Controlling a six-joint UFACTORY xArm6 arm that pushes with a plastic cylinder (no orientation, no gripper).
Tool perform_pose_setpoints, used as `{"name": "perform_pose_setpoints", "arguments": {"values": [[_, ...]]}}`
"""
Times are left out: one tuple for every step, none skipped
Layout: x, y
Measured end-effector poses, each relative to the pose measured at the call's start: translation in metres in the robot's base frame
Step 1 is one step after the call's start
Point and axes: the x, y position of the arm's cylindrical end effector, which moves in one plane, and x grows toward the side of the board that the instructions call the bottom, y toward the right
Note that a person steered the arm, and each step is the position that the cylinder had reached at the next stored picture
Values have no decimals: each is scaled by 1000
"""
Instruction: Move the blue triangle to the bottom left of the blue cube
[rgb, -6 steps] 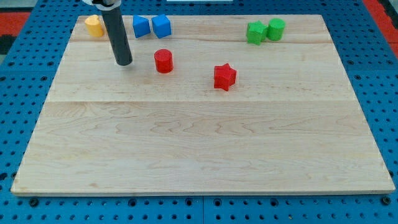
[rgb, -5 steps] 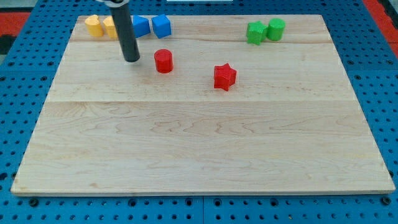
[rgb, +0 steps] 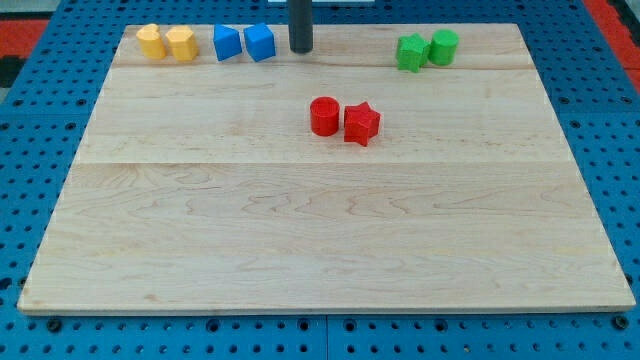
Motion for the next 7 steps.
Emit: {"name": "perform_pose_setpoints", "arguments": {"values": [[-16, -11], [-17, -50], [-17, -95], [-14, -117], [-14, -117], [-7, -115], [14, -116]]}}
